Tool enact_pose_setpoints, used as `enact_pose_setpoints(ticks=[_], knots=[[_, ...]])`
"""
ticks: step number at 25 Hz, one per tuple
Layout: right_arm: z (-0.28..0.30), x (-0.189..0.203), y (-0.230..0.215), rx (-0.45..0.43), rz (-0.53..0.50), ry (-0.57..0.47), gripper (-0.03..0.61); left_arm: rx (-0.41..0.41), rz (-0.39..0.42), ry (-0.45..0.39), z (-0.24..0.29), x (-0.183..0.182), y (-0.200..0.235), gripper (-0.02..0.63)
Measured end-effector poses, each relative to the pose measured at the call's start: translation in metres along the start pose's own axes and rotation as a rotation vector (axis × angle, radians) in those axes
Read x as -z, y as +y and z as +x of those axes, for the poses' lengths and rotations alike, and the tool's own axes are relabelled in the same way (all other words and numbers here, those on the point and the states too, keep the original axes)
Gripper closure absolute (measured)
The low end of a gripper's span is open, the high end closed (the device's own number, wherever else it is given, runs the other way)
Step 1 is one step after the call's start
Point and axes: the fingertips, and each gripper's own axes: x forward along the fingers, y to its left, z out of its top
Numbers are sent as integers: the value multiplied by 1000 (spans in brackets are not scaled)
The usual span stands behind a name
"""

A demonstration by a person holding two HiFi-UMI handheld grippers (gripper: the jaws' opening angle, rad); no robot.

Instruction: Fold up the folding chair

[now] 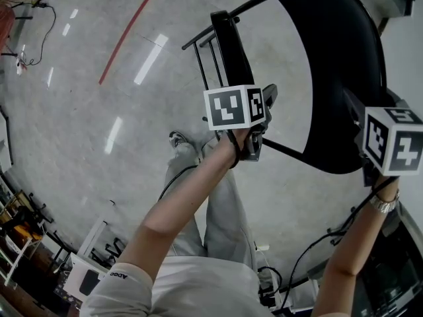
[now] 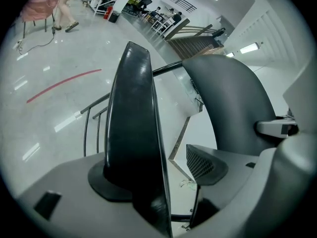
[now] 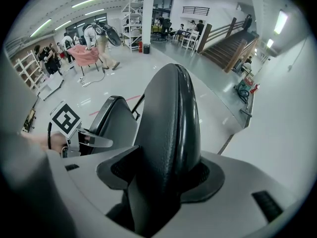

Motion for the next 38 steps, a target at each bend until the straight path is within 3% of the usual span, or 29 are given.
enact_pose_setpoints(ticks=[9, 15, 18, 22, 25, 28, 32, 36, 38], knots=[[-1, -2, -2, 28, -5, 6, 330, -80, 51, 10, 28, 1, -19, 264], [-19, 7, 0, 65, 12, 14, 330, -82, -4, 31, 43, 7, -40, 264], [-21, 15, 1, 72, 31, 18, 330, -112, 93, 38, 55, 17, -44, 297], [-20, 17, -3, 84, 34, 21, 330, -104, 177, -52, 74, 24, -59, 299], [-21, 17, -1, 97, 38, 21, 330, -108, 167, -64, 82, 24, -61, 299], [-16, 24, -3, 94, 53, 27, 330, -119, 185, -14, 90, 27, -59, 315], [-13, 30, -4, 82, 75, 30, 330, -71, 195, -2, 89, 32, -58, 318], [-12, 28, -2, 63, 82, 28, 331, -11, 297, 39, 79, 34, -57, 318], [-16, 27, 0, 61, 85, 25, 331, 42, 305, 41, 74, 34, -61, 318]])
